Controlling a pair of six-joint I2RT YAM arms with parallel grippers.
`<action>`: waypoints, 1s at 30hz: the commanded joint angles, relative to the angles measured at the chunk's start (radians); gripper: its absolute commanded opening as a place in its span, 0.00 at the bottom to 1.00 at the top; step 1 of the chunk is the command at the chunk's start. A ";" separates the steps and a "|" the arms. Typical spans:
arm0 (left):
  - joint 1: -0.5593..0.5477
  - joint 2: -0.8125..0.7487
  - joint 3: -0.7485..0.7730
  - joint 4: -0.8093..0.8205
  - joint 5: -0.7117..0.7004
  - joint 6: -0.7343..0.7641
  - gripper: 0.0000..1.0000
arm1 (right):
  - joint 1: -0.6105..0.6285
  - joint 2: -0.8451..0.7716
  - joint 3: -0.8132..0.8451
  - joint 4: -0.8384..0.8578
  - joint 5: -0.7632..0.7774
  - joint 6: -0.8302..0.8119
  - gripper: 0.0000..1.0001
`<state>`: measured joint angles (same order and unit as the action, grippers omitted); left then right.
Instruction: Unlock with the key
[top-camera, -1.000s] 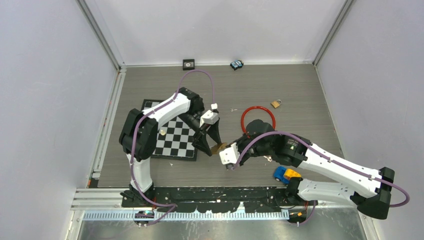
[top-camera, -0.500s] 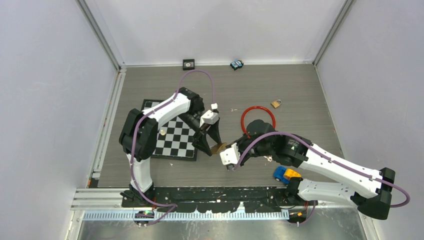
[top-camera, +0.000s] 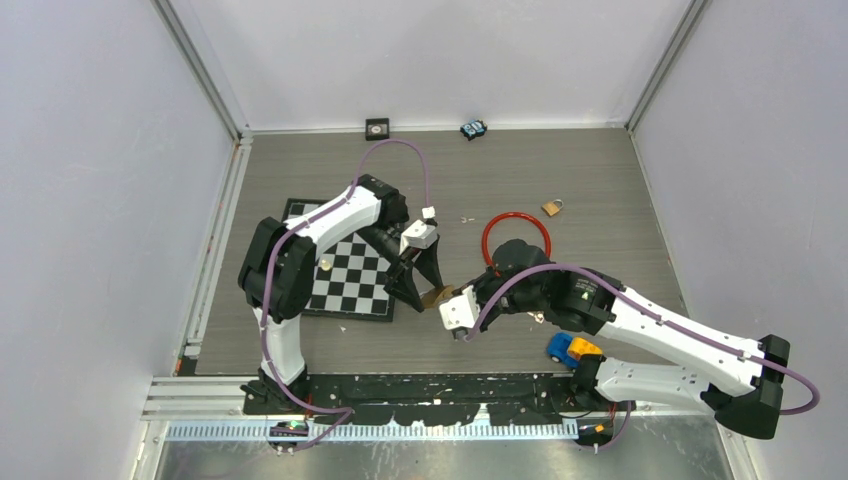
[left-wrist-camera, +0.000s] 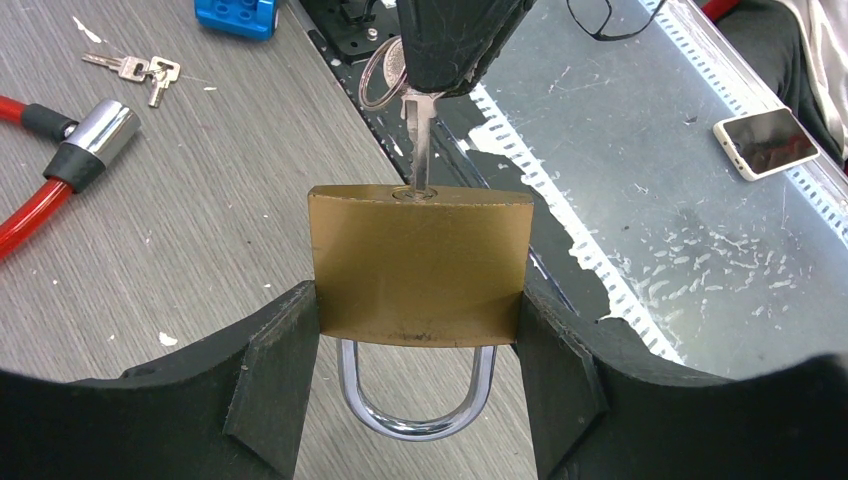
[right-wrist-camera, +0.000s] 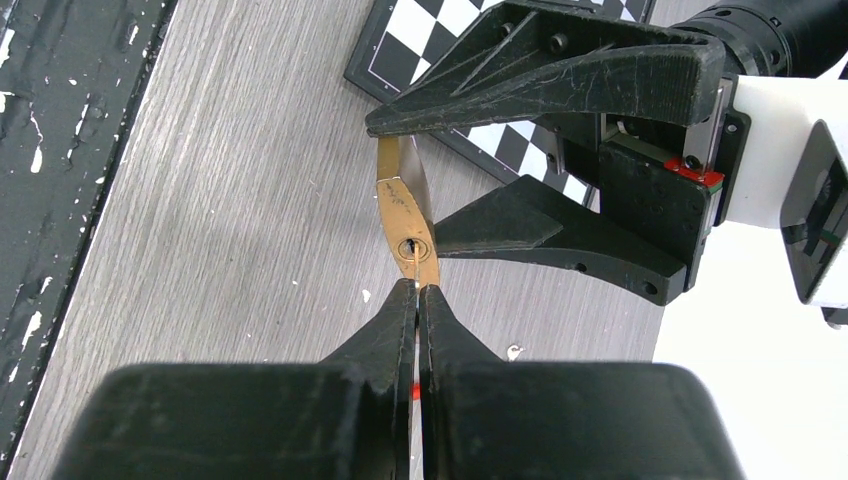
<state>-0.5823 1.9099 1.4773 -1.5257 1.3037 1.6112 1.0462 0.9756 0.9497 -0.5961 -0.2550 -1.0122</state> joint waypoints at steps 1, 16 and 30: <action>0.001 -0.024 0.043 -0.218 0.115 0.029 0.00 | 0.002 0.003 0.010 0.014 0.008 -0.006 0.01; 0.003 -0.018 0.046 -0.219 0.114 0.033 0.00 | 0.002 0.017 0.027 0.009 -0.046 0.032 0.01; 0.003 -0.018 0.044 -0.221 0.114 0.035 0.00 | -0.003 0.017 -0.013 0.075 -0.037 0.043 0.01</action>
<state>-0.5812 1.9099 1.4773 -1.5272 1.2949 1.6287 1.0431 0.9882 0.9497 -0.5930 -0.2729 -0.9661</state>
